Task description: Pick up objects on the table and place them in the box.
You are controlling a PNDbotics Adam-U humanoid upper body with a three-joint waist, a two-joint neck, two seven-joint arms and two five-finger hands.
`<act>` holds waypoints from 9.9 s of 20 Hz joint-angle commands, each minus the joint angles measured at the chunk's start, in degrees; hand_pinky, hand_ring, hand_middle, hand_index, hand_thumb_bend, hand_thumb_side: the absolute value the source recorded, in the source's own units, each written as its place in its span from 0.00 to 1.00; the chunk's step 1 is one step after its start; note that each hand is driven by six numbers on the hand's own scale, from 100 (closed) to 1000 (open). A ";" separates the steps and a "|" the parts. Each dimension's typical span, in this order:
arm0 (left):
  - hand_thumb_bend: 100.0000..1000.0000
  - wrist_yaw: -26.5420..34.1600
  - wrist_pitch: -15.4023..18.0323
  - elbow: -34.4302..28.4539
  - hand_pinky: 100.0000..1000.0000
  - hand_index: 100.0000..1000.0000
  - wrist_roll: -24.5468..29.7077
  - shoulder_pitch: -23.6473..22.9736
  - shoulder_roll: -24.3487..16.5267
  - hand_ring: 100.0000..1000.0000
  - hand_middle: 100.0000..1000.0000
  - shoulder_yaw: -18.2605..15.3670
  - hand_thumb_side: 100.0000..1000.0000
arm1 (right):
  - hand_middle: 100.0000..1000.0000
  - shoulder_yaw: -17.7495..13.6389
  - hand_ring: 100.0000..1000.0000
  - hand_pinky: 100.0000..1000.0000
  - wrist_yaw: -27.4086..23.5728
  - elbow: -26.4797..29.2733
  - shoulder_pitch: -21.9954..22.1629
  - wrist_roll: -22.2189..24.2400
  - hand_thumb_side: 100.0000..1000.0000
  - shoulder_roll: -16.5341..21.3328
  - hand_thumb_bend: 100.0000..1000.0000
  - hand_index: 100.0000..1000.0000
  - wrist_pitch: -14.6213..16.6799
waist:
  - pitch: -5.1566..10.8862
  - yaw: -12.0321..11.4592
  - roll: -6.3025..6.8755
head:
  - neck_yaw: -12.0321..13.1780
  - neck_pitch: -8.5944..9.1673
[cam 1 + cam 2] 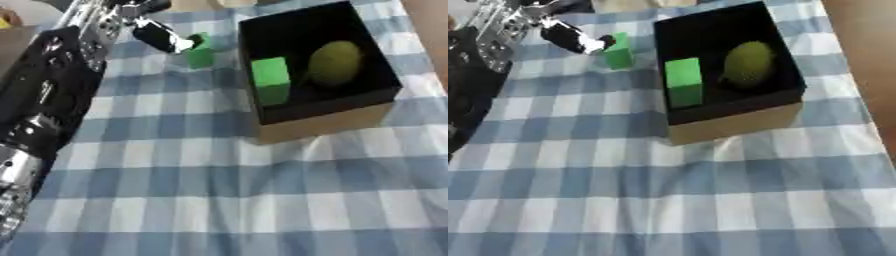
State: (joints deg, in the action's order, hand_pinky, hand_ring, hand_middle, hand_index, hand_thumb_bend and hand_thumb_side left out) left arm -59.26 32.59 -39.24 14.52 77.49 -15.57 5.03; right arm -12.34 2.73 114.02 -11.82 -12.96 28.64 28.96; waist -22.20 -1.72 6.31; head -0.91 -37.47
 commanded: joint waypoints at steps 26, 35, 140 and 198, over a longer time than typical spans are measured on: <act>0.33 1.50 -1.04 1.30 0.89 0.94 5.96 0.90 -1.81 0.88 0.83 -0.63 0.56 | 0.37 -0.98 1.00 0.93 3.51 0.57 2.75 -0.46 0.41 -1.17 0.00 0.90 0.16 | 0.70 -2.84 -2.27 | 0.56 -0.02; 0.30 3.34 -4.36 2.05 0.89 0.94 4.06 2.64 -1.07 0.88 0.82 -1.70 0.56 | 0.37 -0.75 1.00 0.93 3.61 0.57 2.27 -0.31 0.41 -1.11 0.00 0.90 0.20 | 0.01 -1.75 -1.85 | 1.26 0.67; 0.00 16.74 -10.10 1.06 0.77 0.58 8.22 8.01 1.14 0.56 0.30 -1.32 0.30 | 0.35 -0.50 1.00 0.94 3.03 0.57 1.13 -0.35 0.41 -0.56 0.00 0.90 -2.45 | -0.55 -0.32 0.51 | 4.32 1.05; 0.00 61.73 -13.57 -43.94 0.86 0.89 -10.20 -14.46 -11.94 0.80 0.69 3.76 0.57 | 0.40 -2.70 1.00 0.93 0.37 0.57 3.82 -4.76 0.41 0.96 0.00 0.89 -1.10 | 6.22 -2.22 -1.92 | -1.50 -5.50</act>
State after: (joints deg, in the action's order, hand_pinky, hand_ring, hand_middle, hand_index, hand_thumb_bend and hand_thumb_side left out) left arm -0.74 20.45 -78.49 5.87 62.38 -24.12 9.26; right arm -14.34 3.11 114.02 -7.94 -17.08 28.04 27.58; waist -18.05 -3.96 5.26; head -1.56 -42.84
